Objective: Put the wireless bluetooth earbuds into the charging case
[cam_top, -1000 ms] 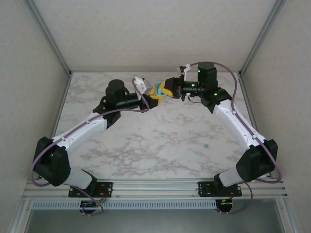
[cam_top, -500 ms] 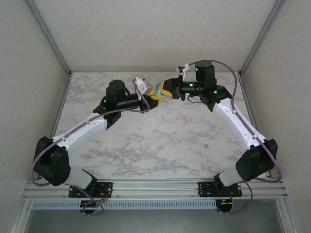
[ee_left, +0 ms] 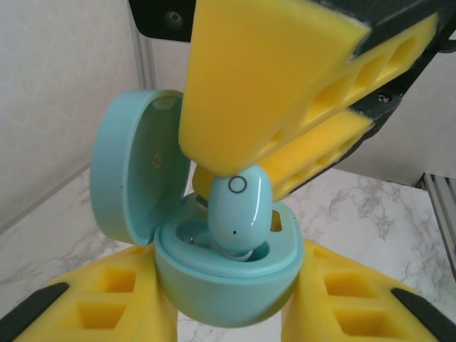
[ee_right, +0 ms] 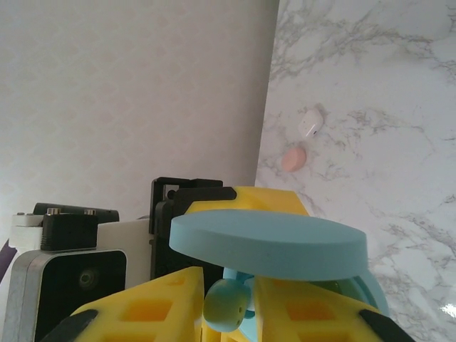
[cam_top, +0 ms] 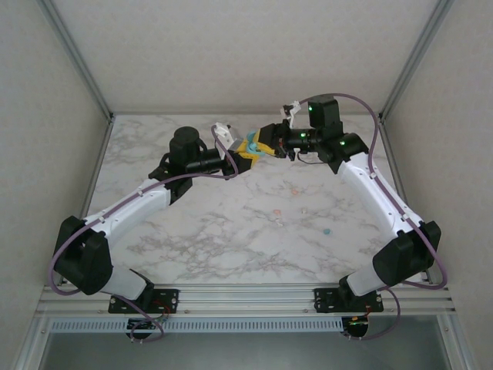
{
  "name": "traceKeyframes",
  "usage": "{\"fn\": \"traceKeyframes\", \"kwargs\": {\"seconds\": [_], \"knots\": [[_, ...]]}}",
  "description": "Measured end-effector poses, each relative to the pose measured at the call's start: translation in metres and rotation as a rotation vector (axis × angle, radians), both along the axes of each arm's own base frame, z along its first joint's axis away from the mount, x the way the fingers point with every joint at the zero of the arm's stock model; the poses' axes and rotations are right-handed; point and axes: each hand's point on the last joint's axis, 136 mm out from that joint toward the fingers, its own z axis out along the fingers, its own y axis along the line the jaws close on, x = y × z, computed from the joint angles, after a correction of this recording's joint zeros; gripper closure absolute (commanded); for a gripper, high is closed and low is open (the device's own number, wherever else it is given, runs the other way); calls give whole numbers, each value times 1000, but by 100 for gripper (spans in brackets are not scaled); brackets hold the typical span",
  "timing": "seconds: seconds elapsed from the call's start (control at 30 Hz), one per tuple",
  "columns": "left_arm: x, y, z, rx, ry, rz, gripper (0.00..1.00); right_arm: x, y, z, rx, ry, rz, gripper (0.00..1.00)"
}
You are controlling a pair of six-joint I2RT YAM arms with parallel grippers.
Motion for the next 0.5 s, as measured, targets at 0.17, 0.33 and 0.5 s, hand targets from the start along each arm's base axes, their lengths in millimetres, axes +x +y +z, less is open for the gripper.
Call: {"fn": "traceKeyframes", "kwargs": {"seconds": [0.17, 0.33, 0.5], "knots": [[1, 0, -1, 3, 2, 5, 80, 1, -1, -1, -15, -2, -1, 72], [1, 0, -1, 5, 5, 9, 80, 2, -2, -1, -29, -4, -14, 69], [1, 0, -1, 4, 3, 9, 80, 3, -3, -1, -43, -9, -27, 68]]}}
